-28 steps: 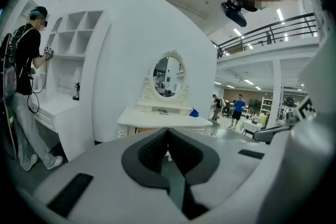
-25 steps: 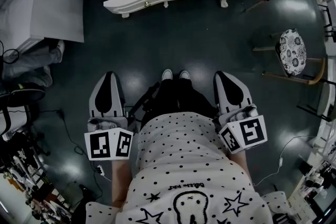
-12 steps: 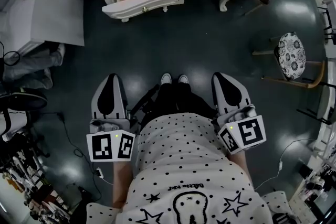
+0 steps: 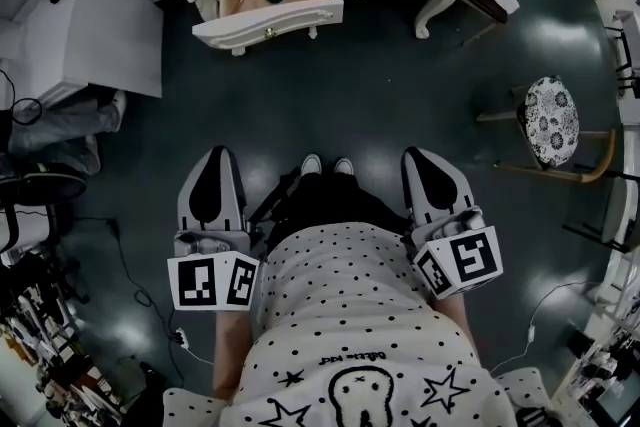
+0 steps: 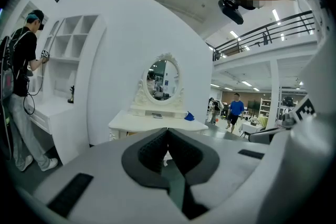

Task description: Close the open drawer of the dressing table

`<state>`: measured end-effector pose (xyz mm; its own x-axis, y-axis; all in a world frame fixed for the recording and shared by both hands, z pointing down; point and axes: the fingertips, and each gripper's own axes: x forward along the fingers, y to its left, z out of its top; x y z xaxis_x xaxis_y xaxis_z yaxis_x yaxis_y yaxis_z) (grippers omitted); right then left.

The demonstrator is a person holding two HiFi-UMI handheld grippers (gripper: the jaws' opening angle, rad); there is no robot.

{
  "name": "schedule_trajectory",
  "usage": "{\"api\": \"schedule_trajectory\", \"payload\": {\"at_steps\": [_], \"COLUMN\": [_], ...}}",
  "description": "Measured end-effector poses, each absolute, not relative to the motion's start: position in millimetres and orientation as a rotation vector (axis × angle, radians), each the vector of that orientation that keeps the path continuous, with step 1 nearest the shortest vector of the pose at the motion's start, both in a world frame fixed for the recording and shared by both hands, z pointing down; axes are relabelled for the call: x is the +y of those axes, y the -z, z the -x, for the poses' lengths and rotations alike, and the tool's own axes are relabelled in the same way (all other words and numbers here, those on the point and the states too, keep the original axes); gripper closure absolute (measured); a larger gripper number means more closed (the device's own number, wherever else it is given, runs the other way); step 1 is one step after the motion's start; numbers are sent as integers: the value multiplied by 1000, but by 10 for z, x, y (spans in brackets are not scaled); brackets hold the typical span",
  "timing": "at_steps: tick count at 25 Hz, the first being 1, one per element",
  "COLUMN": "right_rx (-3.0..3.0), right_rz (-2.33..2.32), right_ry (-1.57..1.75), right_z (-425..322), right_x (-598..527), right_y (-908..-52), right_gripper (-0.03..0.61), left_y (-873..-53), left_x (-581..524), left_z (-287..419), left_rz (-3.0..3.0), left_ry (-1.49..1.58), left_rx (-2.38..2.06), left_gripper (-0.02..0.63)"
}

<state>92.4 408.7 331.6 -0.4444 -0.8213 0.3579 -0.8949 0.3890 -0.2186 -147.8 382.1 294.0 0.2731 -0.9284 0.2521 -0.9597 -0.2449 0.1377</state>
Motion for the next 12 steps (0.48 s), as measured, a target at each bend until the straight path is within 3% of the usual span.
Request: {"api": "schedule_trajectory", "payload": {"at_steps": [12], "right_rx": [-2480], "right_rz": [-1557], "right_ry": [-605], "right_z": [-1297], "right_x": [3988], "right_y": [-3370], "right_gripper": [569], "left_y": [-2936], "left_x": [3655], "left_z": [1052], "left_rz": [-2321], "left_ry": [-143], "left_rx": [-1713], "left_gripper": [600]}}
